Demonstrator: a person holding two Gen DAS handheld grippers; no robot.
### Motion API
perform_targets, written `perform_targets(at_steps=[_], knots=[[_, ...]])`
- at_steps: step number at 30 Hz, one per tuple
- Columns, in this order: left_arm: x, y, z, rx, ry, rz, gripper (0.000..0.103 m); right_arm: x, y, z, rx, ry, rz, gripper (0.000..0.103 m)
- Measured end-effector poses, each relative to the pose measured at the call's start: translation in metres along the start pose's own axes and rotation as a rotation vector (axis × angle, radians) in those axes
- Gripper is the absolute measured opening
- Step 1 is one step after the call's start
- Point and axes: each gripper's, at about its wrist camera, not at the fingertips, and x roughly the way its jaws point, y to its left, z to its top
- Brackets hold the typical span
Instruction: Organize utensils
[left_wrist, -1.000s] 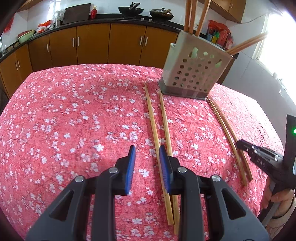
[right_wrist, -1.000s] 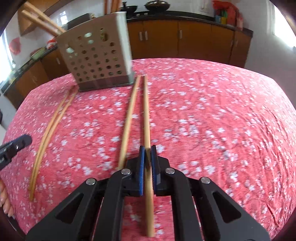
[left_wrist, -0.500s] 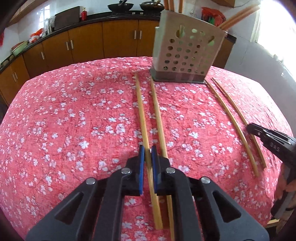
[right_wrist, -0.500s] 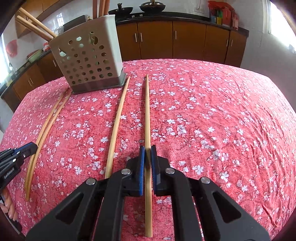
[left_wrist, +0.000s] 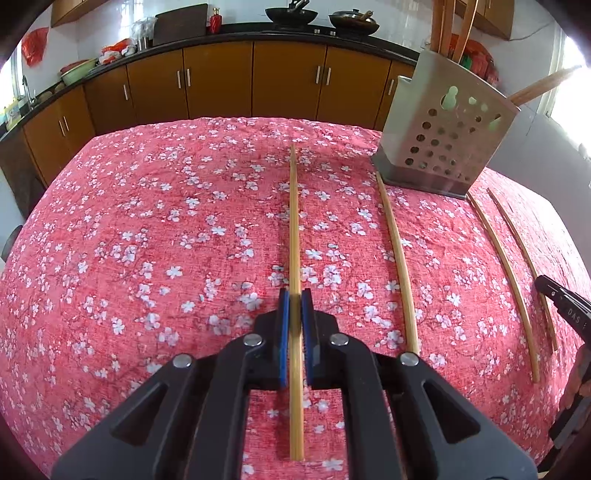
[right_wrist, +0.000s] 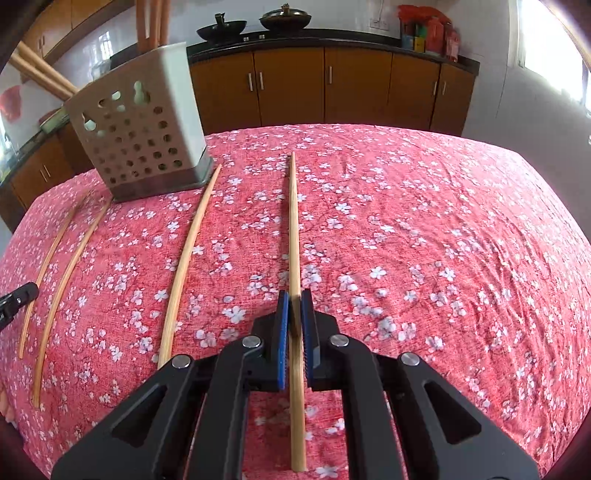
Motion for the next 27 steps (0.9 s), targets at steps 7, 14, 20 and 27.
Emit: perform_targets(at_steps=[7, 14, 20, 27], knots=[[-0.002, 0.004, -0.006, -0.036, -0.012, -0.034, 0.009, 0.000, -0.001, 0.000, 0.002, 0.002, 0.004, 0.008], [-0.002, 0.006, -0.006, -0.043, -0.013, -0.042, 0.009, 0.004, 0.000, 0.002, 0.009, 0.003, 0.008, 0.009], [-0.005, 0.010, -0.006, -0.057, -0.013, -0.056, 0.009, 0.006, -0.002, 0.002, 0.015, 0.003, 0.014, 0.009], [-0.006, 0.011, -0.006, -0.066, -0.013, -0.064, 0.009, 0.005, -0.002, 0.002, 0.017, 0.003, 0.013, 0.009]])
